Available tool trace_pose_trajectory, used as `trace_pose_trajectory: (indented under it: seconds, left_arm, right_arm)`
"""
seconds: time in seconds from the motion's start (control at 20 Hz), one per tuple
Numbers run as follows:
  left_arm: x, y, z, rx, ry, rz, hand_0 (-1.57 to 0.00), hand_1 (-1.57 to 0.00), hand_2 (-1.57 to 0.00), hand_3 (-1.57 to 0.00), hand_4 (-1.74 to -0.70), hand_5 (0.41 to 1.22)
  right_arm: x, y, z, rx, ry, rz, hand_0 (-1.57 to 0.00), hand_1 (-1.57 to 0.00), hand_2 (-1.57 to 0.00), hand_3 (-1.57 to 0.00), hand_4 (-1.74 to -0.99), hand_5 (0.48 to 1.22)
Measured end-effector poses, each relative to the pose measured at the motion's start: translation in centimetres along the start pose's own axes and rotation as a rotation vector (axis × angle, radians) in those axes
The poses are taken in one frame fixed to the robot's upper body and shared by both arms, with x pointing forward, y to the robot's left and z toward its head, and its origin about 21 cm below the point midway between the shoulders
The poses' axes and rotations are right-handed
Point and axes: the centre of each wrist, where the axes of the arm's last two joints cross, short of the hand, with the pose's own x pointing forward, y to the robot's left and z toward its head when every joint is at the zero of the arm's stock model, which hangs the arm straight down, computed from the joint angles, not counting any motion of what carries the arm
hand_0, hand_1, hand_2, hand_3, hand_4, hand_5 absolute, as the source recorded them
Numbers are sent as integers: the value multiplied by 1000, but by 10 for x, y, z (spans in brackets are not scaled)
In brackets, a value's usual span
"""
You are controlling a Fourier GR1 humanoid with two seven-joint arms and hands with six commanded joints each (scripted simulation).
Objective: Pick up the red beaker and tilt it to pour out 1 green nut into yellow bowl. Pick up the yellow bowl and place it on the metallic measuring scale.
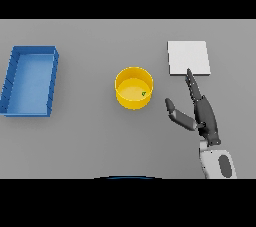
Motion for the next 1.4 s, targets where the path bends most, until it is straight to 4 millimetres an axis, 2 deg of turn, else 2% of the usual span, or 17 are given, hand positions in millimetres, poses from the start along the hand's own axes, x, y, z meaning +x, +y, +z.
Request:
trace_pose_trajectory:
  seconds: [0.15, 0.2, 0.3, 0.4, 0.55, 0.6, 0.65, 0.7, 0.75, 0.85, 0.95, 1.0, 1.15, 1.2, 1.4]
  left_arm:
    - [-36, -17, 7, -3, 40, 84, -1571, -1571, -1571, -1570, -1741, 1221]
    - [-52, -31, 12, -15, 53, 101, -1571, -1571, -1571, -1570, -1741, 1221]
    - [-72, -49, 25, -22, 64, 148, -1571, -1571, -1571, -1570, -1741, 1221]
    - [-86, -62, 35, -23, 110, 176, -1571, -1571, -1571, -1571, -1741, 1151]
    - [-99, -67, 51, -20, 136, 207, -1571, -1571, -1571, -1571, -1741, 984]
    - [-101, -74, 55, -25, 144, 214, -1571, -1571, -1571, -1571, -1741, 925]
    - [-103, -78, 60, -33, 152, 224, -1571, -1571, -1571, -1571, -1655, 868]
    - [-103, -73, 63, -40, 174, 226, -1571, -1571, -1526, -1525, -1521, 818]
    - [-98, -73, 66, -59, 167, 225, -1469, -1344, -1276, -1318, -1369, 774]
    - [-96, -65, 72, -130, 97, 209, -940, -860, -817, -843, -1126, 705]
    - [-101, -60, 77, -216, 80, 257, -601, -550, -522, -539, -976, 664]
    - [-100, -57, 78, -241, 96, 220, -481, -440, -418, -431, -915, 651]
    - [-100, -58, 78, -277, 117, 119, -246, -225, -213, -220, -828, 627]
    - [-100, -64, 77, -281, 131, 93, -196, -179, -170, -176, -813, 627]
    - [-103, -65, 75, -238, 89, 73, -80, -73, -69, -72, -776, 631]
  right_arm:
    - [-3, 2, 0, 4, 19, -14, 1, 1, 1, 1, -1141, 673]
    - [-3, 3, 1, 11, 11, 2, 1, 1, 1, 1, -1151, 676]
    - [-6, -2, 7, 2, 0, 14, 1, 1, 1, 1, -1166, 676]
    - [-6, -2, 6, 9, 4, 19, 1, 1, 1, 1, -1174, 676]
    - [-5, -5, 1, 0, 9, 14, 1, 1, 1, 1, -1161, 671]
    - [-5, -7, 3, 2, 3, 16, 1, 1, 1, 1, -1157, 671]
    - [-5, -2, 3, 6, 6, 14, 1, 1, 1, 1, -1155, 669]
    - [-4, 1, 0, 7, 16, 0, 1, 1, 1, 1, -1155, 670]
    - [-4, 0, 1, 1, 13, -3, 1, 1, 1, 1, -1153, 670]
    - [-3, 0, 2, 2, 12, 0, 1, 1, 1, 1, -1149, 670]
    - [-3, 0, 4, 2, 0, 3, 1, 1, 1, 1, -1153, 670]
    - [-5, -1, 3, -2, 11, 3, 1, 1, 1, 1, -1155, 670]
    - [-6, -3, 3, -1, 7, 9, 1, 1, 1, 1, -1156, 665]
    - [-6, -2, 2, -4, 9, 24, 1, 1, 1, 1, -1157, 665]
    - [-4, 0, 1, -4, 7, 50, 1, 1, 1, 1, -1144, 644]
